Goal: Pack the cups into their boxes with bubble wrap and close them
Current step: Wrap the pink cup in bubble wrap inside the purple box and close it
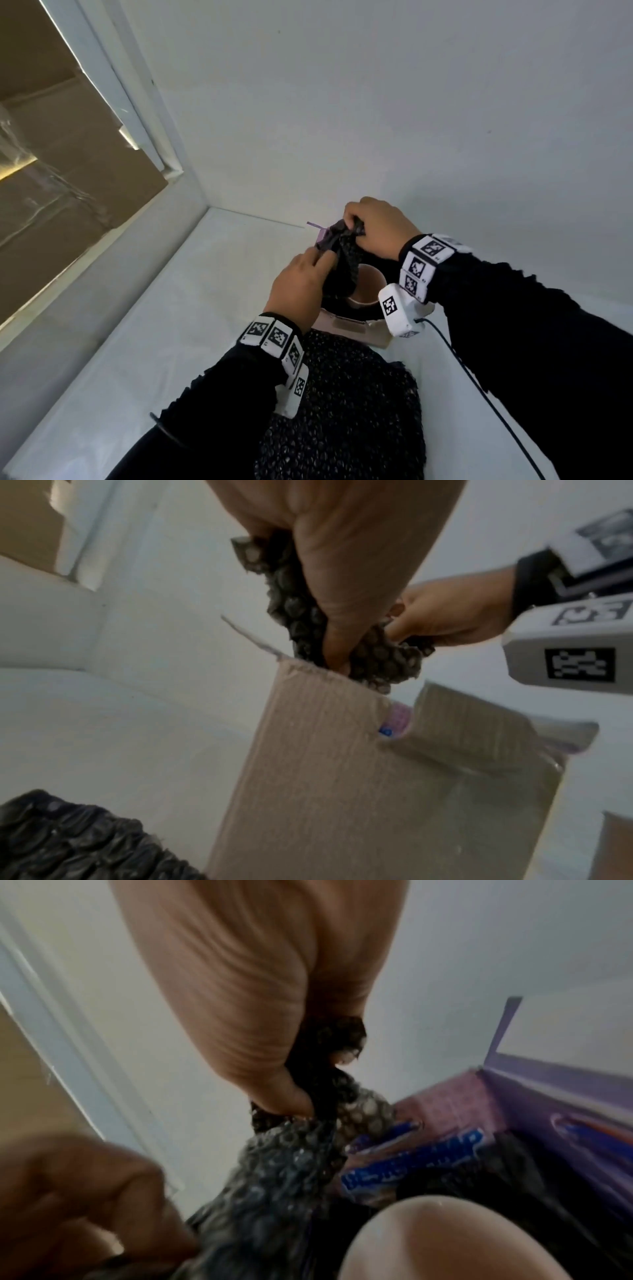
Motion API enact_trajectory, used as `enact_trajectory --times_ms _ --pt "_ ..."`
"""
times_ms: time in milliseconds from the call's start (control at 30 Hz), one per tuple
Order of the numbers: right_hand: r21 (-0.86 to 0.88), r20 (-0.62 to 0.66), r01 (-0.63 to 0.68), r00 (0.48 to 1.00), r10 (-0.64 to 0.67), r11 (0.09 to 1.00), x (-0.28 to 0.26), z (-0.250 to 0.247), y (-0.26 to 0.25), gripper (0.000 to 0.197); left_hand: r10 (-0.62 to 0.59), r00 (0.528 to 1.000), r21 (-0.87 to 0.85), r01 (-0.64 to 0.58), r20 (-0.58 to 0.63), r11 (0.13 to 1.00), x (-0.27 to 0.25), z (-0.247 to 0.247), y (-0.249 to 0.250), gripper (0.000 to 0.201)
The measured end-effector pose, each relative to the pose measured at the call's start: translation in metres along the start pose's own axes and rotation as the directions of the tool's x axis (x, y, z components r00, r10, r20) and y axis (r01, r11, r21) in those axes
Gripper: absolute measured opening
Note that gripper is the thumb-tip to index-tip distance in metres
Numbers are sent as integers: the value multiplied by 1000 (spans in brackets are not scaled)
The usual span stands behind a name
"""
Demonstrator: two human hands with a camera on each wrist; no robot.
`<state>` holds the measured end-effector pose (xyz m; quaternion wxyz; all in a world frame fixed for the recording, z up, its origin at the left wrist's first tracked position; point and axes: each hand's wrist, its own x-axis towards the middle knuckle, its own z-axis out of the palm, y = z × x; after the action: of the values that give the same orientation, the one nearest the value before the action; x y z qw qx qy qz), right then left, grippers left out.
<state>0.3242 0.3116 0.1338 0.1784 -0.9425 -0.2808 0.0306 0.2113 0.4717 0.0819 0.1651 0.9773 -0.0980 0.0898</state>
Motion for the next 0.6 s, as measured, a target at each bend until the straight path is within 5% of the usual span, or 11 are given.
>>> enact_trajectory --times_ms 67,133,333,600 --pt "-50 -38 -2 999 0 999 2 12 -2 26 24 997 49 -28 78 998 0 9 3 21" --pt "-85 -35 7 999 -10 996 5 22 -3 28 6 989 62 -16 150 998 -2 13 8 32" --pt "-125 156 -8 987 28 992 5 33 3 27 -59 938 234 -23 340 972 7 9 16 18" --pt "-291 254 -68 956 146 954 -2 45 16 41 -102 923 384 -53 370 922 22 25 24 27"
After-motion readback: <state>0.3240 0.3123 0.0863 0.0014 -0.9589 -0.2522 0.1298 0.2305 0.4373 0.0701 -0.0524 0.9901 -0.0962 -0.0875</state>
